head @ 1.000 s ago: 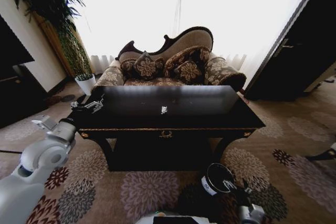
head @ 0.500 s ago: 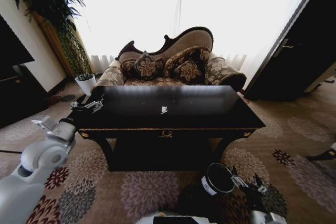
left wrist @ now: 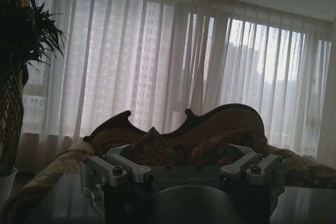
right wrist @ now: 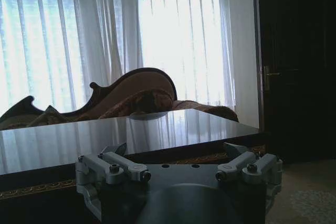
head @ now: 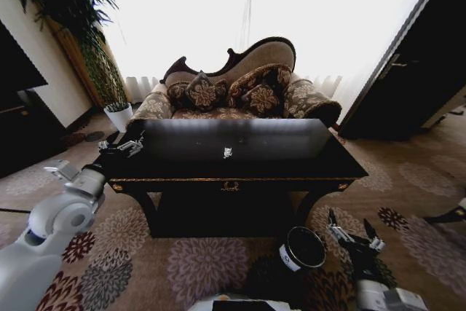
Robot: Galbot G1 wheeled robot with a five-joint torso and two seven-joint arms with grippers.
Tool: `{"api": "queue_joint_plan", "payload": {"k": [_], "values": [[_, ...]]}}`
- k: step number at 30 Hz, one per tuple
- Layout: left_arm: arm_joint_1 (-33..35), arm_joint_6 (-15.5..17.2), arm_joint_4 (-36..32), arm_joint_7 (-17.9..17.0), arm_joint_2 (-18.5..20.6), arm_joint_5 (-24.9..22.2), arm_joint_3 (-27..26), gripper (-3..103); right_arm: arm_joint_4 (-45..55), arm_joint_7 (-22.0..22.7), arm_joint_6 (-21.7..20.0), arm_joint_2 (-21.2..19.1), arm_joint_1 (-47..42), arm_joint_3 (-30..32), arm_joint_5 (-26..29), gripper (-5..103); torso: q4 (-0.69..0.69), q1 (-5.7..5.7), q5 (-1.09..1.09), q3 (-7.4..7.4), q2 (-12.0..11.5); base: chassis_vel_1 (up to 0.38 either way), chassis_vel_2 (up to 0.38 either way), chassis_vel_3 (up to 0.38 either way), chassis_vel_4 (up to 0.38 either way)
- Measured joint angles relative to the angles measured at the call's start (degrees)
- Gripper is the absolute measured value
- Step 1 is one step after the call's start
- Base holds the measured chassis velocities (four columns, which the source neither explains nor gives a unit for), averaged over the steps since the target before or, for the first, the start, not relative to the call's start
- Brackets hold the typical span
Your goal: Move to the front of the table and place the trash on the table into the trash bin.
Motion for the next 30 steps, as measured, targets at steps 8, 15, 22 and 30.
{"api": "queue_joint_plan", "payload": {"k": [8,15,22,30], "values": [[0.0,0.0,0.0,0.0,0.0,0.0,0.0,100,1.8,1.9,-6.7,-5.5,7.0,-4.4,-1.2,100,0.01,0.00,0.00,0.00,0.0,0.000,0.000,0.000,0.000],[0.0,0.0,0.0,0.0,0.0,0.0,0.0,100,2.3,1.8,-12.2,-13.7,11.0,-5.7,2.0,100,0.01,0.00,0.01,0.00,0.0,0.000,0.000,0.000,0.000],[0.0,0.0,0.0,0.0,0.0,0.0,0.0,100,-0.3,1.5,-15.2,-20.3,16.7,-7.7,5.5,100,0.01,0.00,0.01,0.00,0.0,0.000,0.000,0.000,0.000],[0.0,0.0,0.0,0.0,0.0,0.0,0.0,100,-6.6,1.4,-16.9,-27.9,27.8,-13.3,7.6,100,0.01,0.00,0.01,0.01,0.0,0.000,0.000,0.000,0.000]]}}
